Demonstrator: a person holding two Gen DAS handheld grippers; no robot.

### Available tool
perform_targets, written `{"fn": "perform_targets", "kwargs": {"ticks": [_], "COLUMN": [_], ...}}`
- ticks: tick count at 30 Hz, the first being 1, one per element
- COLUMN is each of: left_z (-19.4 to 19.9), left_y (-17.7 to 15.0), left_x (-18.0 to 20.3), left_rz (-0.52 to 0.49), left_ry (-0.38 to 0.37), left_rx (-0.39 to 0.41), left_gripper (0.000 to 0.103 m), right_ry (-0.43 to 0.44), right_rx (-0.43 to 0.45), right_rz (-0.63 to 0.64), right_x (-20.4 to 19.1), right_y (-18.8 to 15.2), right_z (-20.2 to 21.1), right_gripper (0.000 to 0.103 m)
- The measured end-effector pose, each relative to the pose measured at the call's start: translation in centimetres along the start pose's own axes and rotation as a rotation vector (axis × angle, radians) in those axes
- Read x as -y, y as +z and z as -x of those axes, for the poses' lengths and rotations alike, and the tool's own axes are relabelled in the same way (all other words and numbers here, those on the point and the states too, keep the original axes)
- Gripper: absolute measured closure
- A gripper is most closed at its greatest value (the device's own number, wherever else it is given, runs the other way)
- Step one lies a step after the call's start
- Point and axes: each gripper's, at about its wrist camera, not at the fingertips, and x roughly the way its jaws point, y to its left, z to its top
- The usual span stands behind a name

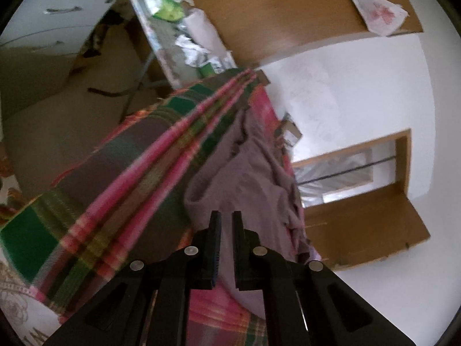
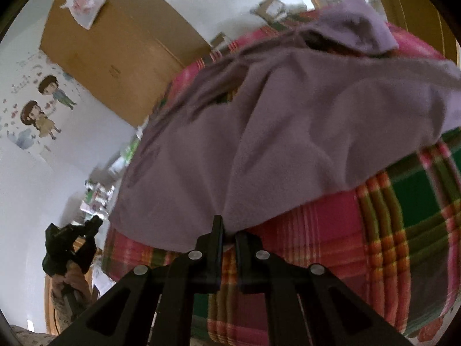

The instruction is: Fold clothes

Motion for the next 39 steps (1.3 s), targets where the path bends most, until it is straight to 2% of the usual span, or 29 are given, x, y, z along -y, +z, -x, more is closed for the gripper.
{"fn": "perform_targets", "kwargs": {"ticks": [3, 9, 11, 14, 18, 21, 24, 25, 28, 29, 33, 35, 36, 39], "left_z": [-0.6, -2.1, -3.0, -4.7, -6.7, -8.5, -10.4, -11.0, -12.8, -13.3, -15.4, -16.4, -16.9, -18.1], "left_y": [0.0, -0.2, -0.5, -1.2, -2.4, -3.7, -5.2, -5.7, -7.9, -8.8, -12.2, -13.8, -14.5, -15.8], "left_x": [0.3, 1.4, 2.3, 3.6, 5.4, 7.1, 8.8, 9.4, 11.5, 12.1, 14.2, 15.0, 15.3, 15.8], "left_rz": [-0.017, -0.072, -0.113, -0.181, -0.267, -0.345, -0.428, -0.458, -0.593, -0.638, -0.792, -0.841, -0.860, -0.872], "left_ry": [0.009, 0.027, 0.033, 0.032, 0.027, 0.020, 0.018, 0.015, 0.023, 0.018, -0.001, -0.013, -0.019, -0.021], "left_rx": [-0.014, -0.048, -0.070, -0.121, -0.178, -0.217, -0.267, -0.285, -0.335, -0.353, -0.431, -0.475, -0.494, -0.528], "left_gripper": [0.097, 0.097, 0.097, 0.097, 0.092, 0.092, 0.081, 0.080, 0.079, 0.075, 0.075, 0.075, 0.075, 0.075], "right_ry": [-0.040, -0.134, -0.185, -0.327, -0.493, -0.522, -0.569, -0.584, -0.611, -0.620, -0.659, -0.699, -0.725, -0.736], "right_rx": [0.035, 0.122, 0.180, 0.281, 0.396, 0.413, 0.432, 0.428, 0.405, 0.401, 0.403, 0.399, 0.393, 0.384], "right_rz": [0.025, 0.081, 0.014, -0.112, -0.255, -0.327, -0.369, -0.371, -0.366, -0.364, -0.357, -0.334, -0.319, -0.292], "right_x": [0.7, 2.5, 4.6, 8.4, 12.8, 15.1, 16.5, 16.8, 17.7, 17.9, 18.0, 17.8, 17.7, 17.7], "right_y": [0.3, 1.3, 1.8, 2.4, 3.2, 4.2, 5.4, 5.7, 6.8, 7.1, 7.4, 7.6, 7.6, 7.5], "right_z": [1.6, 5.5, 7.3, 9.6, 12.0, 12.5, 12.3, 12.1, 11.5, 11.3, 10.9, 10.7, 10.4, 10.3], "right_gripper": [0.092, 0.080, 0.080, 0.076, 0.066, 0.062, 0.057, 0.057, 0.054, 0.054, 0.057, 0.072, 0.084, 0.095]}}
